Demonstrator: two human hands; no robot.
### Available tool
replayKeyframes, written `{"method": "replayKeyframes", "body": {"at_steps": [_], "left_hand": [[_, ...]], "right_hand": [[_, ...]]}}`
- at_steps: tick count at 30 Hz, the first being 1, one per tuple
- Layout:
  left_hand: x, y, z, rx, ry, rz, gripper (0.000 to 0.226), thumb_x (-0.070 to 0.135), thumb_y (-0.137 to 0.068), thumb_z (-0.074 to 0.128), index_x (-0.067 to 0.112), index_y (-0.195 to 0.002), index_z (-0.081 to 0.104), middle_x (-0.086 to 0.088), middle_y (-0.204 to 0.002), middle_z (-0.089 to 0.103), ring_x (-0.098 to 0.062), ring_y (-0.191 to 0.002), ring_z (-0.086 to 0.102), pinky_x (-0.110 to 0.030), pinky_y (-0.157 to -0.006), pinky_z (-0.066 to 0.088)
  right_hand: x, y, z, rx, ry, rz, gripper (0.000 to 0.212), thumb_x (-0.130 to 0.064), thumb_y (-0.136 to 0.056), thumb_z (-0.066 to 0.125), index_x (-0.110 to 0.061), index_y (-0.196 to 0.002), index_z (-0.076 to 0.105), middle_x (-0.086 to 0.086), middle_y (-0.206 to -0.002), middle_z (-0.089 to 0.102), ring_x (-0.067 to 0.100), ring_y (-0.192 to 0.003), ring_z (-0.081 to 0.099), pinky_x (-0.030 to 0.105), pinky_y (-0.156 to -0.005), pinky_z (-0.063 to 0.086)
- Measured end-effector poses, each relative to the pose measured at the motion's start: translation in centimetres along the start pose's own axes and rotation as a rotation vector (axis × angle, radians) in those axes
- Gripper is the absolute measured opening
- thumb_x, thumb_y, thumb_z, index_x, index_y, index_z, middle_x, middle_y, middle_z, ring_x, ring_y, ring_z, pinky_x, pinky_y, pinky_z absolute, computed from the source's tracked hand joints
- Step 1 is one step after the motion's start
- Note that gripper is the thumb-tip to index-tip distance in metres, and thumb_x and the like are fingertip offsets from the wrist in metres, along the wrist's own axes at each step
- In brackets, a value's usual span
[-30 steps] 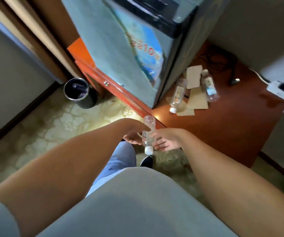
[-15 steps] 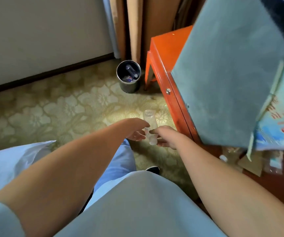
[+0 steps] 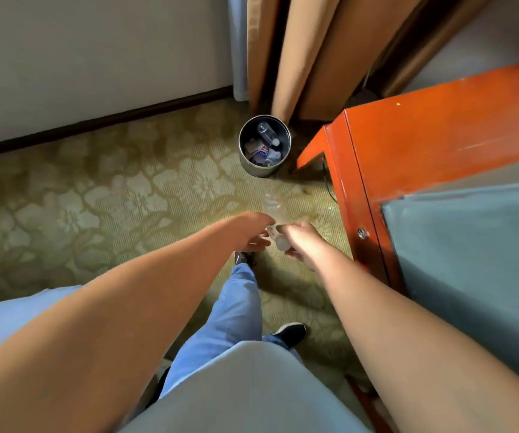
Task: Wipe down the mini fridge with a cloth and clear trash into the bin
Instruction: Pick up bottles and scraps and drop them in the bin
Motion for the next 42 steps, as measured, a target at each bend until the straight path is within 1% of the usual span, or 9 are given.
{"method": "replayKeyframes", "body": {"at_steps": [3, 7, 11, 16, 21, 25, 31, 39, 42], "left_hand": [[3.8, -1.2, -2.4, 0.022, 0.003, 0.014, 0.033, 0.028, -0.097, 0.056, 0.01, -0.124, 0.058, -0.005, -0.108, 0.063, -0.022, -0.084, 0.064, -0.035, -0.095, 0.053], [9.0, -1.8, -5.0, 0.037, 0.035, 0.073, 0.027, 0.029, -0.096, 0.059, 0.011, -0.117, 0.059, -0.004, -0.115, 0.064, -0.021, -0.086, 0.066, -0.034, -0.085, 0.058], [12.6, -2.2, -6.7, 0.104, 0.039, 0.108, 0.037, 0.033, -0.093, 0.064, 0.017, -0.124, 0.056, -0.001, -0.121, 0.058, -0.021, -0.1, 0.066, -0.034, -0.079, 0.061], [13.5, -2.8, -6.9, 0.122, 0.031, 0.111, 0.041, 0.034, -0.092, 0.064, 0.02, -0.129, 0.055, 0.0, -0.123, 0.057, -0.019, -0.1, 0.065, -0.034, -0.081, 0.06], [12.6, -2.7, -5.3, 0.114, 0.019, 0.118, 0.037, 0.031, -0.094, 0.062, 0.018, -0.127, 0.054, -0.001, -0.122, 0.058, -0.02, -0.099, 0.064, -0.033, -0.08, 0.06], [11.3, -1.8, -3.2, 0.112, -0.011, 0.131, 0.03, 0.031, -0.094, 0.061, 0.018, -0.121, 0.057, -0.001, -0.118, 0.06, -0.021, -0.103, 0.065, -0.032, -0.08, 0.059], [7.4, 0.9, 2.1, 0.1, -0.048, 0.164, 0.029, 0.029, -0.091, 0.063, 0.017, -0.117, 0.06, -0.001, -0.118, 0.062, -0.022, -0.105, 0.065, -0.033, -0.086, 0.058], [-3.2, 6.7, 13.4, 0.046, -0.127, 0.245, 0.02, 0.029, -0.091, 0.06, 0.018, -0.108, 0.058, -0.001, -0.111, 0.063, -0.02, -0.09, 0.061, -0.033, -0.086, 0.055], [-8.1, 8.4, 18.2, 0.011, -0.177, 0.261, 0.024, 0.03, -0.094, 0.057, 0.017, -0.114, 0.057, -0.002, -0.11, 0.062, -0.021, -0.089, 0.061, -0.034, -0.089, 0.055]], "right_hand": [[-4.5, -2.7, 0.6, 0.005, 0.047, -0.015, 0.02, -0.031, -0.09, 0.067, -0.016, -0.103, 0.065, 0.008, -0.098, 0.07, 0.023, -0.083, 0.066, 0.036, -0.071, 0.054], [-10.4, -5.4, 0.5, 0.036, 0.102, -0.065, 0.031, -0.029, -0.094, 0.059, -0.015, -0.122, 0.063, 0.006, -0.11, 0.069, 0.021, -0.093, 0.063, 0.032, -0.068, 0.047], [-15.5, -7.5, 0.2, 0.069, 0.07, -0.125, 0.059, -0.026, -0.096, 0.06, -0.017, -0.151, 0.04, 0.003, -0.141, 0.051, 0.025, -0.122, 0.052, 0.04, -0.103, 0.044], [-17.0, -8.5, 0.2, 0.054, 0.072, -0.129, 0.041, -0.025, -0.096, 0.062, -0.013, -0.134, 0.055, 0.004, -0.127, 0.057, 0.025, -0.116, 0.053, 0.041, -0.105, 0.044], [-14.5, -7.8, -0.2, 0.044, 0.063, -0.069, 0.035, -0.026, -0.098, 0.059, -0.014, -0.131, 0.062, 0.005, -0.128, 0.063, 0.027, -0.119, 0.059, 0.044, -0.106, 0.049], [-12.0, -6.3, -1.4, 0.061, 0.044, -0.027, 0.033, -0.027, -0.098, 0.057, -0.017, -0.129, 0.064, 0.0, -0.109, 0.064, 0.025, -0.108, 0.063, 0.044, -0.102, 0.053], [-7.1, -2.0, -3.9, 0.063, -0.021, -0.072, 0.016, -0.025, -0.098, 0.058, -0.019, -0.11, 0.066, 0.004, -0.108, 0.067, 0.027, -0.107, 0.065, 0.041, -0.093, 0.055], [6.3, 7.8, -9.9, 0.138, -0.125, -0.1, 0.012, -0.025, -0.097, 0.055, -0.019, -0.097, 0.065, 0.006, -0.106, 0.07, 0.022, -0.092, 0.068, 0.038, -0.091, 0.059], [13.3, 11.5, -11.9, 0.135, -0.172, -0.083, 0.019, -0.025, -0.097, 0.056, -0.015, -0.109, 0.066, 0.006, -0.108, 0.07, 0.021, -0.091, 0.069, 0.036, -0.084, 0.059]]}}
Point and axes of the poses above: each hand's wrist, its own y-axis away from the middle knuckle, its own z-axis out of the palm, x = y × z, the point moved 1 cm from there along -y, towards the middle knuckle
